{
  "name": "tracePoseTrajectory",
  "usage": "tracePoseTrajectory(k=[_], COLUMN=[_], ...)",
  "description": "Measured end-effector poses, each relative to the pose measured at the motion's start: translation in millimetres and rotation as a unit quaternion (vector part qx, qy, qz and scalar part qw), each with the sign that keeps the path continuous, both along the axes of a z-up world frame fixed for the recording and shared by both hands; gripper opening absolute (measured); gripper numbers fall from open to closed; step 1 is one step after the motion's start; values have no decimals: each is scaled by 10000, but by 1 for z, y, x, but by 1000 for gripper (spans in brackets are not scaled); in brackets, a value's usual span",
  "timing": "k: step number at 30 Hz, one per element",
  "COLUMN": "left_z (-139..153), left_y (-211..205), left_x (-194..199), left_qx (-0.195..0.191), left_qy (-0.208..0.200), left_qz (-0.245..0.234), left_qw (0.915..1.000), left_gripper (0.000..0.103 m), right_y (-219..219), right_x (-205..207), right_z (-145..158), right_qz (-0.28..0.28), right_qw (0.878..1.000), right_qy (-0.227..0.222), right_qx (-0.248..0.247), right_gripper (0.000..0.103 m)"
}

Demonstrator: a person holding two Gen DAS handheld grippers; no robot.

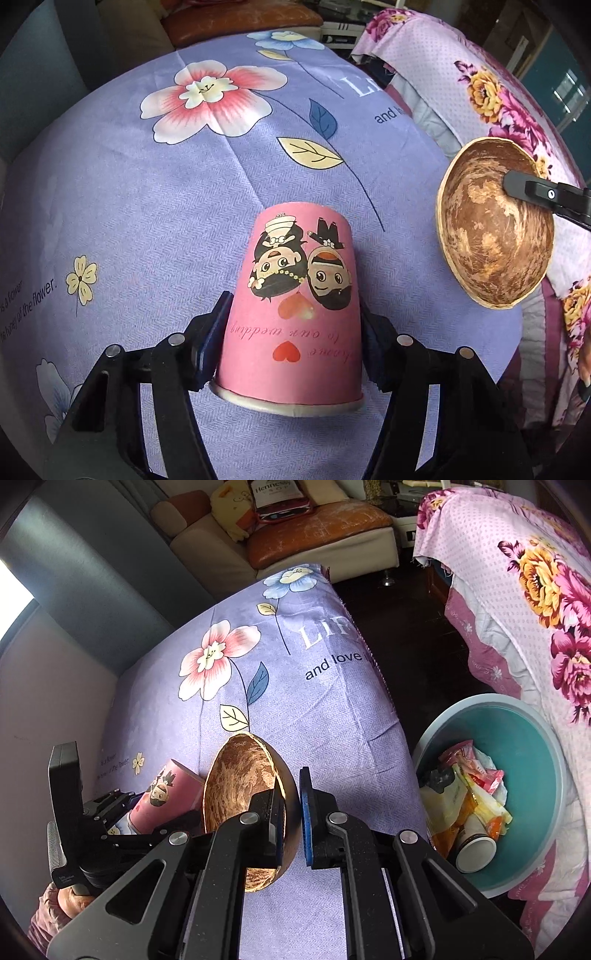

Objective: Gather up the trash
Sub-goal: 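Lift and carry the wicker bowl and pink cup over the teal bin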

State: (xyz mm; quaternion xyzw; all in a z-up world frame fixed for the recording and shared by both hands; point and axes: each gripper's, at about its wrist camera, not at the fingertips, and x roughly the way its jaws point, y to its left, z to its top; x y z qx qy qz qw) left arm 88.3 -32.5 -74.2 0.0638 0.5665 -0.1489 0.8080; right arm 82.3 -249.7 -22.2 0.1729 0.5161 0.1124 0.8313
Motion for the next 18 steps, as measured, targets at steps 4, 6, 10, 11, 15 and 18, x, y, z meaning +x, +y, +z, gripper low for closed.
tracePoseTrajectory(k=[4,6,10,11,15,18], left_z=[16,26,39,41,47,49], left_y=[-8,-13,-24,-28,-49,-71], left_x=[-9,-12,-15,-16,-15,-14], left_qx=[310,324,308,306,252,248], left_qy=[-542,-729,-909,-928,-964,-985], left_qz=[36,33,-32,-51,-144,-289], left_qw=[9980,9968,9954,9952,9949,9944], left_gripper=[62,62,62,62,62,62], right_y=[2,2,-3,-6,-24,-44], right_x=[0,0,-2,-2,-6,-10], right_z=[1,3,7,8,11,11], right_qz=[5,-11,-68,-88,-245,-407], right_qw=[10000,10000,9999,9999,9995,9988], right_qy=[-14,-37,-114,-130,-210,-250], right_qx=[-43,-32,-31,-26,19,69], right_gripper=[8,8,8,8,8,8])
